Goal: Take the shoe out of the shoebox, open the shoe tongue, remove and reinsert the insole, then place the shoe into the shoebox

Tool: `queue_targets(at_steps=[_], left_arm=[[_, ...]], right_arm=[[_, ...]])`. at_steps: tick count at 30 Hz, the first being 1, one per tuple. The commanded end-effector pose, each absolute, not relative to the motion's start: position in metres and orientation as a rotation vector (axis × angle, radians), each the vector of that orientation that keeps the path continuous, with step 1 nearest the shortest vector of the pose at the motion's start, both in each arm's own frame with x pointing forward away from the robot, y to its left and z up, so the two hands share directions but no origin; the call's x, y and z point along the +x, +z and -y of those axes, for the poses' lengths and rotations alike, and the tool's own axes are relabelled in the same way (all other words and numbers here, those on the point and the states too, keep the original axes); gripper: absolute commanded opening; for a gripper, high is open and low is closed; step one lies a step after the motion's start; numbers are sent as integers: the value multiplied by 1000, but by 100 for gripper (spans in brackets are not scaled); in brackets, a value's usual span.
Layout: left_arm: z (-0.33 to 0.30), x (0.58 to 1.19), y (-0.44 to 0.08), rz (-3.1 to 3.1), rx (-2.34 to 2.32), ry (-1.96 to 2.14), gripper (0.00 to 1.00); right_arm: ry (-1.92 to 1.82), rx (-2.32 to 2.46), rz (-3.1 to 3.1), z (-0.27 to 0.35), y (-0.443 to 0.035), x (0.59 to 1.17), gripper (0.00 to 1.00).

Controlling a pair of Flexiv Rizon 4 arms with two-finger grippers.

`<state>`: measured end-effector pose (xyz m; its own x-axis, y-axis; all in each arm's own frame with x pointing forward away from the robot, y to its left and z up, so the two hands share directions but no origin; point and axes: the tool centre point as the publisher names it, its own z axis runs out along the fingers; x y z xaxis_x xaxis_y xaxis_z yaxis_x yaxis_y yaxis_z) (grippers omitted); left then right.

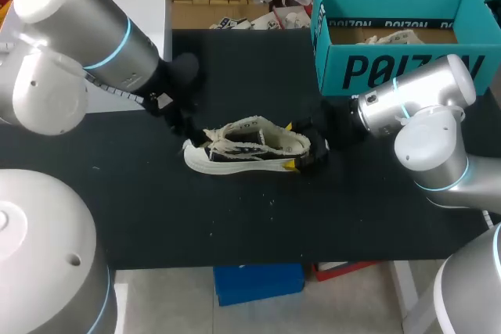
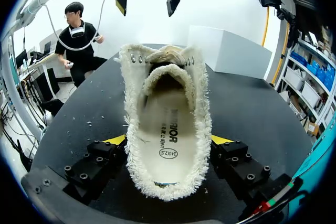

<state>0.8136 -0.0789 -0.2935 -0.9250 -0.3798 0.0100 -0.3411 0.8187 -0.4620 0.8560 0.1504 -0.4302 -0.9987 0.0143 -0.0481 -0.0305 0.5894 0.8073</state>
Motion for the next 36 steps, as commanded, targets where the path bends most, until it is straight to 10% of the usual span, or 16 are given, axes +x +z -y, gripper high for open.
queue_targets(at_steps=[1,36], left_arm=[[97,821,-293,-2928,-751,-590,100],[102,851,-292,-2640,-1524,-175,100]], right_arm=[[1400,-14,-2759,-153,-431,856,0],[1400,-14,-2759,-153,-431,856,0]])
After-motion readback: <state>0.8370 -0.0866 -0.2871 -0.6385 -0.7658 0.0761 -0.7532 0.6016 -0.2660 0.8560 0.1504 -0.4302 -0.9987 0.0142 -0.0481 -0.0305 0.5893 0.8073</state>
